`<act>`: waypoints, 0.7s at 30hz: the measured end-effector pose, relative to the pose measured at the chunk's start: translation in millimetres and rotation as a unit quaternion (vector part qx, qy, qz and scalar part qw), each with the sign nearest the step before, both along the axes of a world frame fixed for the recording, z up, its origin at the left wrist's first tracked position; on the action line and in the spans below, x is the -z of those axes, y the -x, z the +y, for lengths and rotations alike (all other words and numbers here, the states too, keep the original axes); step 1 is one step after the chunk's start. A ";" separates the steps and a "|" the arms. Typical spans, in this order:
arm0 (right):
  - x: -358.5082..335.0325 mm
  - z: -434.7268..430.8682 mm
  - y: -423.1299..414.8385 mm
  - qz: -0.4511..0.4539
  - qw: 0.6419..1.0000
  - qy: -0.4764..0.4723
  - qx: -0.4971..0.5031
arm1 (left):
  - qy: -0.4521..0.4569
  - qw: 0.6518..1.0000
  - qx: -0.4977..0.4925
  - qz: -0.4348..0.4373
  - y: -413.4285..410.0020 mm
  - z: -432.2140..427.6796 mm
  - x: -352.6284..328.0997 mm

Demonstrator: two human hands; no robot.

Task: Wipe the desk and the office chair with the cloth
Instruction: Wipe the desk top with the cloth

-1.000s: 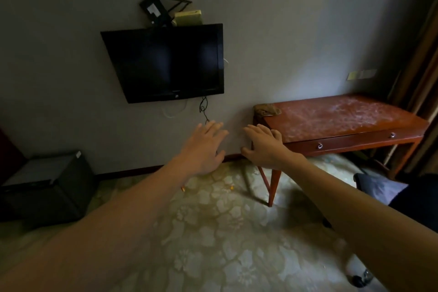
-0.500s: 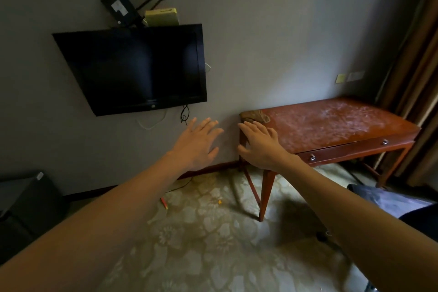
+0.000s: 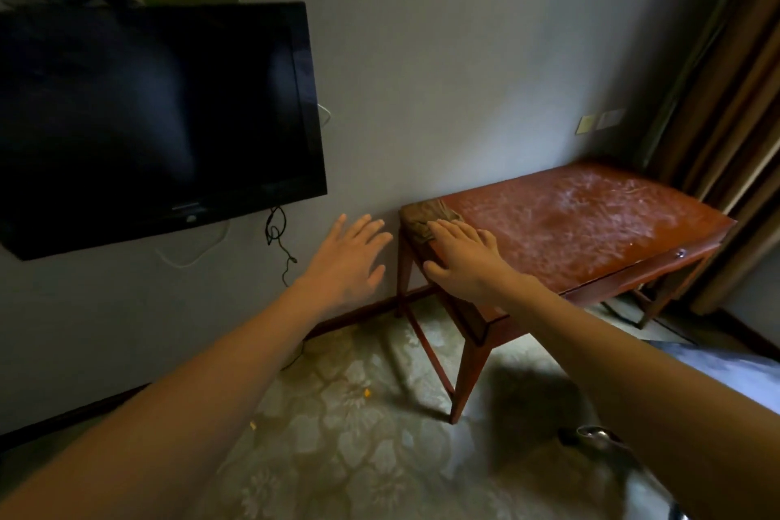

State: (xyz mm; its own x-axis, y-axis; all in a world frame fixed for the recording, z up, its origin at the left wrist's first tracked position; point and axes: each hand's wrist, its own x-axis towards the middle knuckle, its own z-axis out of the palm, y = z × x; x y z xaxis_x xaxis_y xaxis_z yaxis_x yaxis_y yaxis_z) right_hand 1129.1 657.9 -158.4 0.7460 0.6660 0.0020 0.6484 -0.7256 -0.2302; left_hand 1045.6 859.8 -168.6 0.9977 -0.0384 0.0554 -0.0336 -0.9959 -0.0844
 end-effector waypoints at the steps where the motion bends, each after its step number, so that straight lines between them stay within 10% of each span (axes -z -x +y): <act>1: 1.7 8.7 -18.9 -0.001 1.000 -0.001 0.010 | 0.004 1.000 0.008 -0.005 -20.4 12.3 -0.1; 21: 70.2 67.4 -263.4 0.056 0.994 0.001 0.092 | 0.073 0.995 0.056 0.037 -260.9 87.2 66.1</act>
